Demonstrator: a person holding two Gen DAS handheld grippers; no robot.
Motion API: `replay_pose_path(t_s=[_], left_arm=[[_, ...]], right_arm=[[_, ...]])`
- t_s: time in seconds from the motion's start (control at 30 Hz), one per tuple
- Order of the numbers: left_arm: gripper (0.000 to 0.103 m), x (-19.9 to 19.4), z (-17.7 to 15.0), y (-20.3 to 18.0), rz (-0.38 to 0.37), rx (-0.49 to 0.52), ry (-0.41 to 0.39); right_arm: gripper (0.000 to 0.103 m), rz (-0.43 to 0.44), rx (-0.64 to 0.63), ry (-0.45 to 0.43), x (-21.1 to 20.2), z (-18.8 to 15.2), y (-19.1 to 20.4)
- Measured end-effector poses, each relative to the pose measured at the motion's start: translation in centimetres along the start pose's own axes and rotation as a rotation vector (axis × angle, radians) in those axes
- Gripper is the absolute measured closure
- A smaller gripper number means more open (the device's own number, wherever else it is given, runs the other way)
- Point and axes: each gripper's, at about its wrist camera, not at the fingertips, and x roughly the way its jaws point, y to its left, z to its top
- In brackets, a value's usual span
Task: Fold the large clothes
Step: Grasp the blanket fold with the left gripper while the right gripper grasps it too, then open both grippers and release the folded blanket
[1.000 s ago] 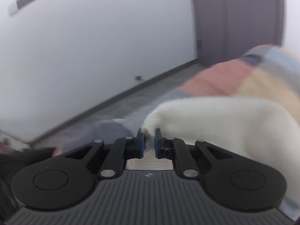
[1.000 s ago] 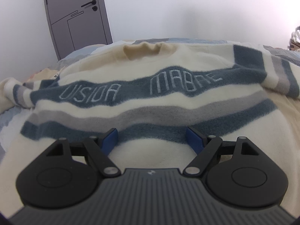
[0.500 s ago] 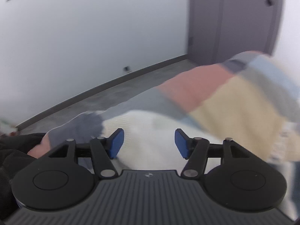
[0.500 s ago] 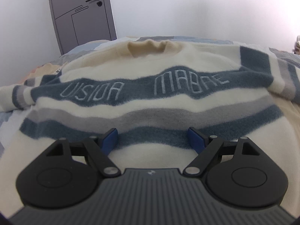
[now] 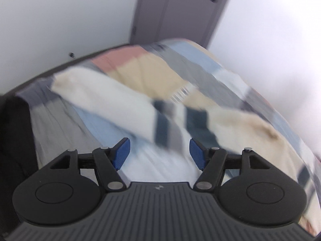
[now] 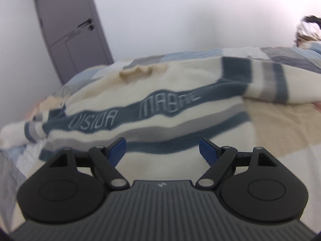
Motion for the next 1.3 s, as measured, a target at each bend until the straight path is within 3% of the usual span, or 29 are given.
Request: replay_pose_path(t_s=[0.13, 0.3, 0.43, 0.6, 0.77, 0.83, 0.87, 0.9, 0.93, 1.0, 1.03, 1.1, 1.17, 1.2, 1.3], left_arm=[[0.032, -1.1, -6.7, -2.4, -0.084, 0.004, 0.087], [0.032, -0.9, -16.4, -3.2, -0.241, -0.054, 0.234], [0.032, -1.6, -22.7, -3.3, -0.207, -0.077, 0.233], [0.032, -1.7, -26.0, -1.1, -0.133, -0.123, 0.19], [0.031, -0.8, -27.5, 0.9, -0.157, -0.228, 0.214], [0.031, -0.8, -27.5, 1.0, -0.168, -0.238, 0.215], [0.031, -0.7, -27.5, 0.9, -0.168, -0.232, 0.216], [0.031, -0.8, -27.6, 0.9, -0.166, -0.227, 0.216], [0.031, -0.7, -27.6, 0.7, -0.167, -0.221, 0.217], [0.033, -0.8, -27.6, 0.5, -0.188, -0.21, 0.216], [0.036, -0.7, -27.5, 0.2, -0.199, -0.198, 0.218], [0.064, -1.1, -27.4, 0.0, -0.228, -0.193, 0.216], [0.086, -1.6, -27.1, 0.1, -0.271, -0.213, 0.217], [0.092, -2.1, -26.9, 0.2, -0.281, -0.218, 0.211], [0.094, -3.5, -26.0, 0.6, -0.314, -0.245, 0.187]], right_arm=[[0.022, -0.12, 0.037, 0.042, -2.3, 0.2, -1.8], [0.022, -0.199, 0.196, -0.006, -6.1, -0.3, -6.0], [0.022, -0.256, 0.321, 0.063, -7.5, -1.2, -9.5], [0.022, -0.244, 0.417, 0.154, -7.6, -3.0, -11.2], [0.022, -0.131, 0.605, 0.307, -5.2, -6.0, -12.0], [0.022, -0.129, 0.614, 0.292, -5.3, -6.2, -11.4], [0.031, -0.113, 0.61, 0.287, -5.4, -6.1, -11.2], [0.049, -0.071, 0.618, 0.285, -5.4, -6.2, -11.0], [0.056, -0.045, 0.631, 0.294, -5.4, -6.3, -10.9], [0.082, -0.045, 0.64, 0.321, -5.4, -6.1, -10.6], [0.089, -0.037, 0.629, 0.336, -5.3, -5.8, -10.5], [0.092, -0.026, 0.625, 0.332, -5.7, -4.7, -10.3], [0.093, -0.026, 0.586, 0.314, -6.5, -3.6, -9.9], [0.093, -0.03, 0.562, 0.302, -7.1, -3.0, -9.7], [0.094, -0.025, 0.501, 0.27, -9.1, -1.2, -9.3]])
